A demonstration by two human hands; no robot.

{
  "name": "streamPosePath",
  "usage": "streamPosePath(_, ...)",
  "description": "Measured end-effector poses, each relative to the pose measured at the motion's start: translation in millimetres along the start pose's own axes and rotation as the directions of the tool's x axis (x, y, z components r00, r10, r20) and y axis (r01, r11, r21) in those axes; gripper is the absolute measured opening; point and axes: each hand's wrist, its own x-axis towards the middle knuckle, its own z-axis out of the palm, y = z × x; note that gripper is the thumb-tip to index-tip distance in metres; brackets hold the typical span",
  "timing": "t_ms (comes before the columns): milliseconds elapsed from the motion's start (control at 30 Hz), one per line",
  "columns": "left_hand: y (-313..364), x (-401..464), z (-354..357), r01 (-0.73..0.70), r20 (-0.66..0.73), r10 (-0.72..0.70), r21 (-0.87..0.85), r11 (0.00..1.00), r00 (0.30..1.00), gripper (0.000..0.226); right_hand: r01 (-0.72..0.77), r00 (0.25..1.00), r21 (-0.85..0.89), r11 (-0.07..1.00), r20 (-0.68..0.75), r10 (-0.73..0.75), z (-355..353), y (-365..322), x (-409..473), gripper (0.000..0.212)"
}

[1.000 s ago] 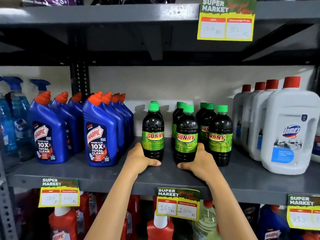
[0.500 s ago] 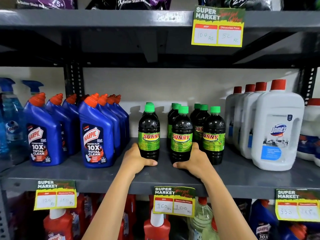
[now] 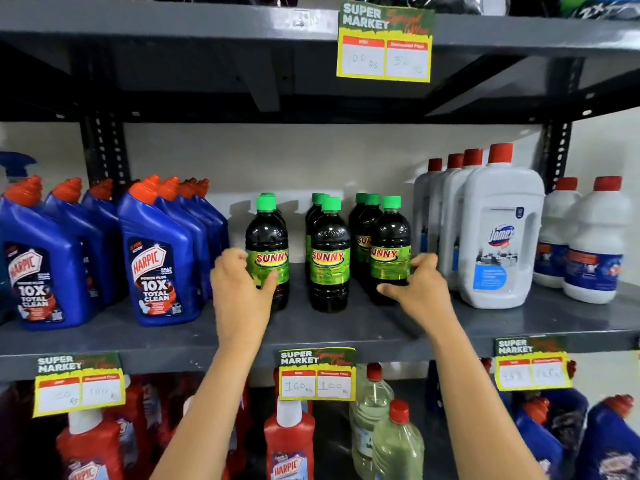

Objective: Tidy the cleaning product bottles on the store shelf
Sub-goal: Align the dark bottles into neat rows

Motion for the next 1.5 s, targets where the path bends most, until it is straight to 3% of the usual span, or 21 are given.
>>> streamPosePath(33,13,-7,-1,-0.09,-0.077,0.085,-0.072,0.993,0.993,0.04,-0.039,0.999,0.024,0.999,0.033,0.038,-4,4,8,0.087)
streamPosePath(67,23,-13,3,-0.128,-0.04,0.124,-0.13,0.983,0.991,0.033,-0.077,0.993,0.046,0.996,0.096,0.072,-5,7,15,0.097)
streamPosePath(133,37,-19,19,-0.023,0.266,0.067,-0.168,0.986,0.962,0.043,-0.118,0.973,0.06,0.991,0.209,0.103,2,10,25,0.112)
streamPosePath(200,42,-19,38,0.134,0.56,-0.066,-0.082,0.987,0.826,0.07,-0.098,0.972,0.031,0.995,0.216,0.089,8,14,29,0.106)
streamPosePath(233,42,-16,46,0.189,0.642,-0.121,-0.039,0.981,0.757,0.077,-0.086,0.976,0.022,0.996,0.204,0.079,9,14,29,0.099)
streamPosePath(300,39,-6,56,0.249,0.707,-0.182,0.008,0.969,0.684,0.082,-0.087,0.979,0.037,0.996,0.187,0.078,9,16,29,0.09)
streamPosePath(367,35,2,62,0.275,0.716,-0.19,-0.003,0.961,0.672,0.086,-0.093,0.978,0.064,0.994,0.192,0.08,8,19,29,0.088)
streamPosePath(600,31,-3,68,0.247,0.661,-0.156,-0.047,0.968,0.734,0.081,-0.073,0.974,0.112,0.991,0.223,0.046,9,23,27,0.097)
streamPosePath(1067,35,-5,64,0.232,0.663,-0.155,-0.029,0.972,0.732,0.078,-0.095,0.96,0.185,0.978,0.277,0.041,6,24,26,0.07)
streamPosePath(1500,38,-3,65,0.228,0.657,-0.161,-0.018,0.973,0.737,0.079,-0.106,0.957,0.187,0.977,0.287,0.049,6,26,29,0.079)
